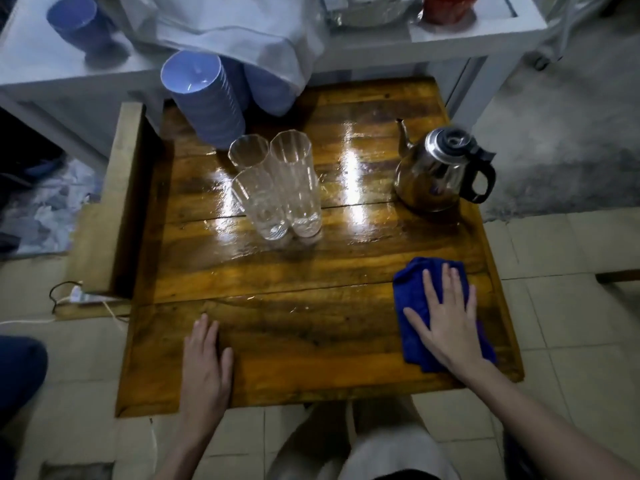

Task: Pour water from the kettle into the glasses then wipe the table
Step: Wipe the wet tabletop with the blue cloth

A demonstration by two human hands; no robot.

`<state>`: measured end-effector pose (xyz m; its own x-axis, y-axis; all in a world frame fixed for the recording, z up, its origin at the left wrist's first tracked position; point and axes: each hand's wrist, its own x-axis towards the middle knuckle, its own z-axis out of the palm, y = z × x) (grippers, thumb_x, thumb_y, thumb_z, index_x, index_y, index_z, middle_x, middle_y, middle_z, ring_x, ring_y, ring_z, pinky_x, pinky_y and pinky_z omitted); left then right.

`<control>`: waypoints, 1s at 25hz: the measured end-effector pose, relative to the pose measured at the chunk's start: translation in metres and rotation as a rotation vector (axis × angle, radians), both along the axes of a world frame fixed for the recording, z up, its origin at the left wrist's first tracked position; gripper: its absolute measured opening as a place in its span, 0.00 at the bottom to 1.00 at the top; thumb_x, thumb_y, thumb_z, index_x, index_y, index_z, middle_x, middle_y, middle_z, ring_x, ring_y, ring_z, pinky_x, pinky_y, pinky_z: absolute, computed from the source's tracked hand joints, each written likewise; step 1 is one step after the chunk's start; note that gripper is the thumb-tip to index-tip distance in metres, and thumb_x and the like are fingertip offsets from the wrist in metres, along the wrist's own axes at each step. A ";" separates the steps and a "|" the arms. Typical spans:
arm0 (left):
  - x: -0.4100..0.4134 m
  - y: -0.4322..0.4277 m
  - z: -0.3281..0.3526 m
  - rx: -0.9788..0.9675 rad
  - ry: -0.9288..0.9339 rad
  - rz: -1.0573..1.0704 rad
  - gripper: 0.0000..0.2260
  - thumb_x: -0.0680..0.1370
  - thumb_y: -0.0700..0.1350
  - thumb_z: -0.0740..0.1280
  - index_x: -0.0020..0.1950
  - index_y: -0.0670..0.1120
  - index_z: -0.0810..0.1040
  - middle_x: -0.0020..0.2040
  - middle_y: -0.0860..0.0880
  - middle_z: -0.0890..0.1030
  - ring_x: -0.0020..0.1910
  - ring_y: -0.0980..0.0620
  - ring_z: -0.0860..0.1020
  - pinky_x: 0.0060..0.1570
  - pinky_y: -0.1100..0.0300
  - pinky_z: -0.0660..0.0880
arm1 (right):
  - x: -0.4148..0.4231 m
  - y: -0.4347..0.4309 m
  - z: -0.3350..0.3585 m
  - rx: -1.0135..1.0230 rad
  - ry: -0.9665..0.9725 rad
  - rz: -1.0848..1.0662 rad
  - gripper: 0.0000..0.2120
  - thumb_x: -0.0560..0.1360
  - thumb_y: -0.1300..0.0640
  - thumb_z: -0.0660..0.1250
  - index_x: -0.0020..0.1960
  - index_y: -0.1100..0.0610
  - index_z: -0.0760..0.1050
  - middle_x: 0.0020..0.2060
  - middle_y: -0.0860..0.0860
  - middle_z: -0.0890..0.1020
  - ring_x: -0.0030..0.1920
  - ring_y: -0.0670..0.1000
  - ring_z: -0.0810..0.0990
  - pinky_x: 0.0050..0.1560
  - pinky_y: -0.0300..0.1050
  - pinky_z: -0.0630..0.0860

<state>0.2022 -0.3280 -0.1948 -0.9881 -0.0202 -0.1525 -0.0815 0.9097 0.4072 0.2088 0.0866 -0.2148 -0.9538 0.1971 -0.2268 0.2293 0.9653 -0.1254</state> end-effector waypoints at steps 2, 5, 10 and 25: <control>0.002 -0.033 -0.006 -0.035 0.001 0.037 0.26 0.81 0.52 0.53 0.76 0.42 0.61 0.78 0.44 0.58 0.78 0.47 0.54 0.77 0.45 0.51 | -0.003 -0.015 -0.002 0.017 0.019 -0.047 0.41 0.76 0.30 0.43 0.80 0.53 0.47 0.80 0.60 0.47 0.80 0.59 0.44 0.76 0.65 0.44; -0.005 -0.072 -0.009 -0.061 0.009 0.081 0.28 0.81 0.54 0.52 0.77 0.42 0.58 0.79 0.44 0.56 0.79 0.47 0.52 0.76 0.43 0.50 | -0.011 -0.041 -0.006 0.028 0.071 -0.056 0.39 0.77 0.32 0.46 0.80 0.53 0.47 0.80 0.60 0.48 0.79 0.59 0.46 0.76 0.65 0.45; -0.031 -0.095 -0.014 -0.146 -0.002 0.057 0.33 0.80 0.61 0.48 0.79 0.41 0.54 0.80 0.42 0.54 0.79 0.44 0.51 0.76 0.43 0.49 | -0.037 -0.090 -0.008 -0.096 0.157 0.029 0.28 0.81 0.47 0.49 0.79 0.52 0.54 0.79 0.56 0.54 0.79 0.55 0.51 0.77 0.62 0.49; -0.030 -0.090 -0.023 -0.208 0.082 0.061 0.33 0.80 0.61 0.49 0.78 0.42 0.55 0.79 0.42 0.55 0.79 0.46 0.52 0.77 0.45 0.49 | -0.039 -0.067 -0.004 -0.004 0.072 -0.089 0.35 0.78 0.33 0.42 0.80 0.48 0.47 0.80 0.55 0.46 0.80 0.55 0.43 0.77 0.63 0.42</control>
